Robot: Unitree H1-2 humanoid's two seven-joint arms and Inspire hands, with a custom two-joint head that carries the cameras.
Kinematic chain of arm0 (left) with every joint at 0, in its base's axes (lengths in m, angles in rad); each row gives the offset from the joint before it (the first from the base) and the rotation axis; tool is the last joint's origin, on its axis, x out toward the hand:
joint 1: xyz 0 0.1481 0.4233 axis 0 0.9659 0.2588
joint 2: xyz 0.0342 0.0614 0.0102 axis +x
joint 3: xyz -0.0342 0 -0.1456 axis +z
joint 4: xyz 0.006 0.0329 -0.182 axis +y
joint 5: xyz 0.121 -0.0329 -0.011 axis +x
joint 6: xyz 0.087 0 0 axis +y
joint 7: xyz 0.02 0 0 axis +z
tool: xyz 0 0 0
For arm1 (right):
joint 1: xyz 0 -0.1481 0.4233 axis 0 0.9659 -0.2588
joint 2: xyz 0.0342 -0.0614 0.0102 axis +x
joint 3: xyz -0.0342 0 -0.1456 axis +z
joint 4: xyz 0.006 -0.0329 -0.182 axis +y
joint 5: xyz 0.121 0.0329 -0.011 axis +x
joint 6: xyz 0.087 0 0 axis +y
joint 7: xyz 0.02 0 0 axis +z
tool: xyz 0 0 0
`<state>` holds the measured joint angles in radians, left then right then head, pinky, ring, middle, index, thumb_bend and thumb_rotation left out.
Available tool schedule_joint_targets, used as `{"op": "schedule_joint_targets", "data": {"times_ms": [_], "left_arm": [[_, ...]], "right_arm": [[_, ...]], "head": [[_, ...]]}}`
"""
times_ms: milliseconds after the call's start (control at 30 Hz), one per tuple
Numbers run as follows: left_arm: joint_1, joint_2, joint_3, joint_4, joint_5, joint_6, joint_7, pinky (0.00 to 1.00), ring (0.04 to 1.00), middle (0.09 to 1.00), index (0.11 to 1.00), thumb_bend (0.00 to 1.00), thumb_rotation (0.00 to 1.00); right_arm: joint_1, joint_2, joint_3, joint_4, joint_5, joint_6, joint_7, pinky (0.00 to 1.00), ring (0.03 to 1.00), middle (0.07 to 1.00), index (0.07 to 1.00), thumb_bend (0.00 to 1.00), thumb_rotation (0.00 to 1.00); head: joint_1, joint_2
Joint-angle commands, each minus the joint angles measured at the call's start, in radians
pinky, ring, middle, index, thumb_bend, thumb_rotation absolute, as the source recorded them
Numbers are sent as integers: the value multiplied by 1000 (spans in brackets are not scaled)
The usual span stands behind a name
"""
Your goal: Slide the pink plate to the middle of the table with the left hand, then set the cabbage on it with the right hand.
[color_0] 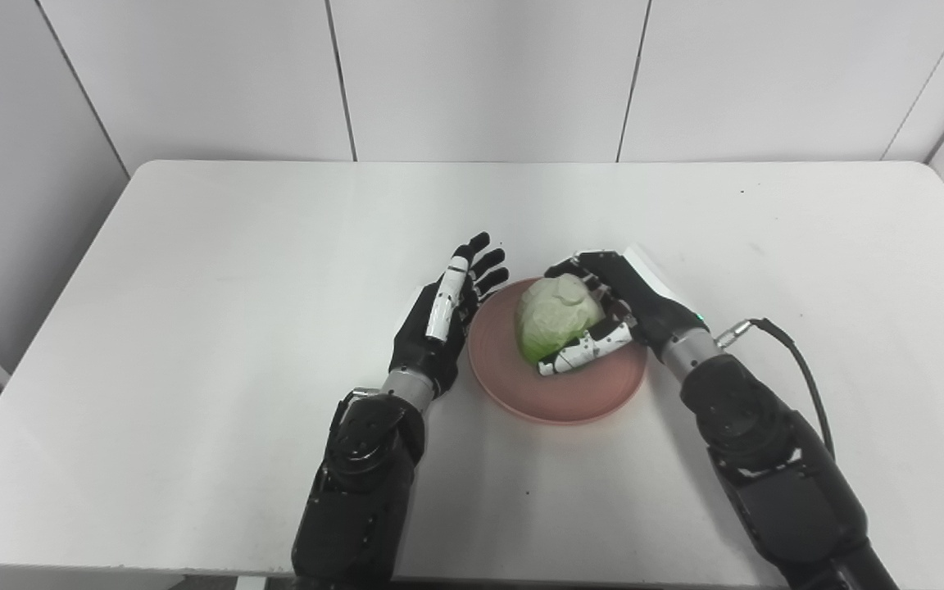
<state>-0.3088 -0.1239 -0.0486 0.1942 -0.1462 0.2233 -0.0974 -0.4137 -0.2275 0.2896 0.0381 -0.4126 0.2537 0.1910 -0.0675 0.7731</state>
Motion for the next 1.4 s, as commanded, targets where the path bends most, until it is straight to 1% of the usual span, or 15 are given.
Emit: {"op": "schedule_joint_targets", "data": {"times_ms": [0,233,400,700,733,767,833,867,967,1000,1033,1100,1167,1233,1367], "left_arm": [[20,10,5,17,-3,56,2,889,902,917,914,435,1000],[21,11,9,15,-5,60,-4,896,906,919,915,440,1000],[20,12,7,14,0,65,-1,895,905,916,913,437,1000],[21,18,6,7,-2,70,-8,894,905,918,915,441,1000],[21,18,7,7,-2,70,-8,893,905,917,914,441,1000],[21,18,7,7,-3,70,-10,892,905,917,914,441,1000],[22,19,8,8,-3,69,-13,892,905,916,914,439,1000],[22,19,8,8,-3,69,-13,889,903,913,912,440,1000],[22,19,8,8,-1,69,-13,885,902,911,911,443,1000],[22,19,7,7,1,72,-13,885,902,911,911,443,1000],[22,20,7,7,2,73,-12,885,903,913,914,443,1000],[21,20,7,9,2,72,-11,886,903,913,916,441,1000],[20,19,9,12,0,71,-11,886,902,913,915,441,1000],[20,18,9,11,2,72,-10,880,897,909,910,442,1000],[20,17,10,9,-1,79,-10,878,894,907,909,442,1000]], "right_arm": [[-20,-12,-14,-43,1,-68,-15,349,391,433,523,524,0],[5,-13,-11,-45,-17,-81,-29,347,399,435,523,524,0],[20,-3,-11,-32,-2,-96,-28,364,414,439,526,523,0],[35,-1,-3,-45,15,-107,2,459,513,470,524,527,0],[36,-3,-1,-48,12,-108,4,478,538,538,594,682,20],[36,-6,2,-51,8,-114,4,511,570,587,649,774,49],[35,-10,10,-57,-4,-118,5,568,619,648,723,874,99],[35,-11,13,-60,-8,-119,6,598,646,674,749,900,124],[33,-16,22,-67,-15,-119,12,697,745,781,835,954,197],[31,-19,25,-73,-12,-124,20,701,749,786,839,956,200],[28,-23,29,-78,-11,-129,27,744,803,847,894,978,242],[24,-28,34,-87,-11,-131,38,798,868,919,959,997,303],[21,-33,39,-104,-22,-120,46,832,916,971,990,1000,344],[18,-39,46,-121,-45,-106,55,839,961,996,999,1000,406],[13,-47,50,-152,-95,-83,71,855,997,1000,1000,1000,485]], "head": [[-1,1],[-4,4],[-4,4],[-16,8],[-16,8],[-16,8],[-17,8],[-17,8],[-17,8],[-17,8],[-19,7],[-20,6],[-20,6],[-20,6],[-20,6]]}}
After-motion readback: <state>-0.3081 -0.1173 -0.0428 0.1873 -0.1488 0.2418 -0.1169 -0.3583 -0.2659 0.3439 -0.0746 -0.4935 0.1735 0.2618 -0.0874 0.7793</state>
